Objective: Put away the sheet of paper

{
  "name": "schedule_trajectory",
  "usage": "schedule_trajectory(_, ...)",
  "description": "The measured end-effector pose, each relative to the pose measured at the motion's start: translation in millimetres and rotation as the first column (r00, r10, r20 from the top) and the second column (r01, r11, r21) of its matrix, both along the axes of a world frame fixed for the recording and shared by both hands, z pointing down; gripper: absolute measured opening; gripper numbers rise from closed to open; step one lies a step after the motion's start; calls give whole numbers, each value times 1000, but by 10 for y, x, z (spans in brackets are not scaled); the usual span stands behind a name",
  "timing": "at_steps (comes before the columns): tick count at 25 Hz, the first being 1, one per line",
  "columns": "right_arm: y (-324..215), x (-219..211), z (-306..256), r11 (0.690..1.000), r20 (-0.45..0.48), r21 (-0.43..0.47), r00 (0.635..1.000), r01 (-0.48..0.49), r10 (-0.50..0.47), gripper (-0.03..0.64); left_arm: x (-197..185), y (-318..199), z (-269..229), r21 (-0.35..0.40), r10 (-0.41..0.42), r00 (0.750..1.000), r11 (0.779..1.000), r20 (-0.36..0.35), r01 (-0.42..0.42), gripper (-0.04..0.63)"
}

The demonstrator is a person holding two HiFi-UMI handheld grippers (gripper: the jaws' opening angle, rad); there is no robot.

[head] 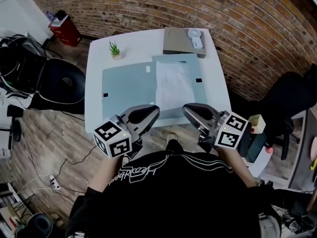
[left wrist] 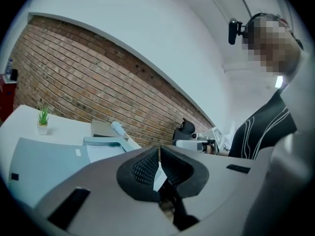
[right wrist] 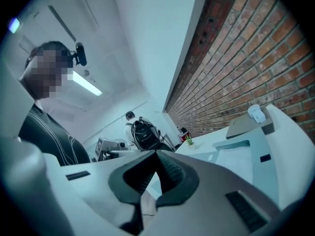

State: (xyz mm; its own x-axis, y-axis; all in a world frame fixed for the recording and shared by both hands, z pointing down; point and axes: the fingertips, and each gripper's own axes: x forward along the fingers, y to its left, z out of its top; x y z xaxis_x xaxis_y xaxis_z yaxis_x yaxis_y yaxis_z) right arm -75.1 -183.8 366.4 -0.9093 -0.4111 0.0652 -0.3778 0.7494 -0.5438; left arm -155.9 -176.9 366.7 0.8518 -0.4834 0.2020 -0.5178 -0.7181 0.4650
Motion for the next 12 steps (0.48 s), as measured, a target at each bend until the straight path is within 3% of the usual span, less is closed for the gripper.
schedule_trajectory(2, 64, -65, 0, 1000, -37, 30, 999, 5, -4, 2, -16, 76, -31, 10, 10, 1000, 1000, -4, -10, 38)
schedule_trajectory(12, 372, -165, 48, 1000, -40, 16, 999, -15, 16, 2, -95, 288, 36, -20, 21, 1000, 1000, -15, -22, 38)
